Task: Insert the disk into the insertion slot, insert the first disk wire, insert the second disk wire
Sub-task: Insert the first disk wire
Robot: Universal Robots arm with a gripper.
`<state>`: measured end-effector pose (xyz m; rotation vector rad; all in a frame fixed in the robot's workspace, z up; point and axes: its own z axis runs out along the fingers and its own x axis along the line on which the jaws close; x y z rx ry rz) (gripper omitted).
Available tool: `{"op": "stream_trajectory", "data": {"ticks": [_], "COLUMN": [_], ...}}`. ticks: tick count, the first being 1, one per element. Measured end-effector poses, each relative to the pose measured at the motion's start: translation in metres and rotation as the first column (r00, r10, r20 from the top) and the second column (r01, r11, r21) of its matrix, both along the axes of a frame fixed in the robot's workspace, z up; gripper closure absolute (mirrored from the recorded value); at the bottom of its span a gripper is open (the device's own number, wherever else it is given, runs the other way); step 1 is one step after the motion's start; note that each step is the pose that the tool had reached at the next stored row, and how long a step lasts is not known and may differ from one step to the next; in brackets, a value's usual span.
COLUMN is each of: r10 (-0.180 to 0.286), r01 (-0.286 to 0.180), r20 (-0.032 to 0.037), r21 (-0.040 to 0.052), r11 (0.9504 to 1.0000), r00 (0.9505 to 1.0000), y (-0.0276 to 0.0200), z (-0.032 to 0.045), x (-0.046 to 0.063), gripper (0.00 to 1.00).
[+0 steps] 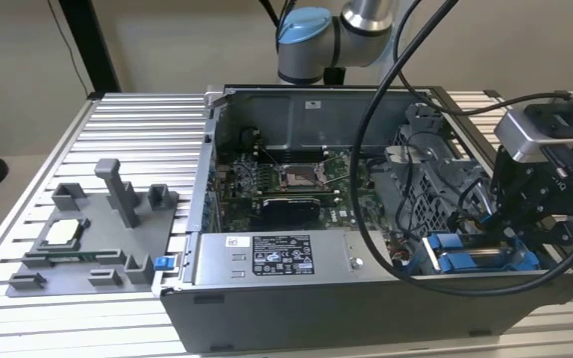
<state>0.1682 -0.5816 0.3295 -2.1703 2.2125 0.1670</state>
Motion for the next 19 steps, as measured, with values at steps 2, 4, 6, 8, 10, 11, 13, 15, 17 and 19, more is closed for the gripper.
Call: {"op": "stream_trajectory", "data": {"ticks": [2, 4, 6, 8, 10, 11, 13, 15, 17, 19], "r10": [0.000, 0.000, 0.000, 0.000, 0.000, 0.000, 0.000, 0.000, 0.000, 0.001], "r01": [0.000, 0.000, 0.000, 0.000, 0.000, 0.000, 0.000, 0.000, 0.000, -0.001], "r20": [0.0000, -0.0001, 0.0000, 0.0000, 0.0000, 0.0000, 0.0001, 0.0003, 0.0019, 0.0019], "r21": [0.0008, 0.0011, 0.0005, 0.0005, 0.0003, 0.0002, 0.0003, 0.0000, 0.0002, 0.0004], "r11": [1.0000, 1.0000, 1.0000, 1.0000, 1.0000, 1.0000, 1.0000, 1.0000, 1.0000, 1.0000], "r00": [1.0000, 1.0000, 1.0000, 1.0000, 1.0000, 1.0000, 1.0000, 1.0000, 1.0000, 1.0000], "y": [0.0001, 0.0000, 0.0000, 0.0000, 0.0000, 0.0000, 0.0001, 0.0007, 0.0013, 0.0013], "z": [-0.0003, -0.0005, 0.0023, 0.0076, 0.0156, 0.0202, 0.0292, 0.0382, 0.0410, 0.0410], "x": [0.000, 0.000, 0.000, 0.000, 0.000, 0.000, 0.000, 0.000, 0.000, 0.000], "gripper": [1.00, 0.00, 0.00, 0.00, 0.00, 0.00, 0.00, 0.00, 0.00, 0.00]}}
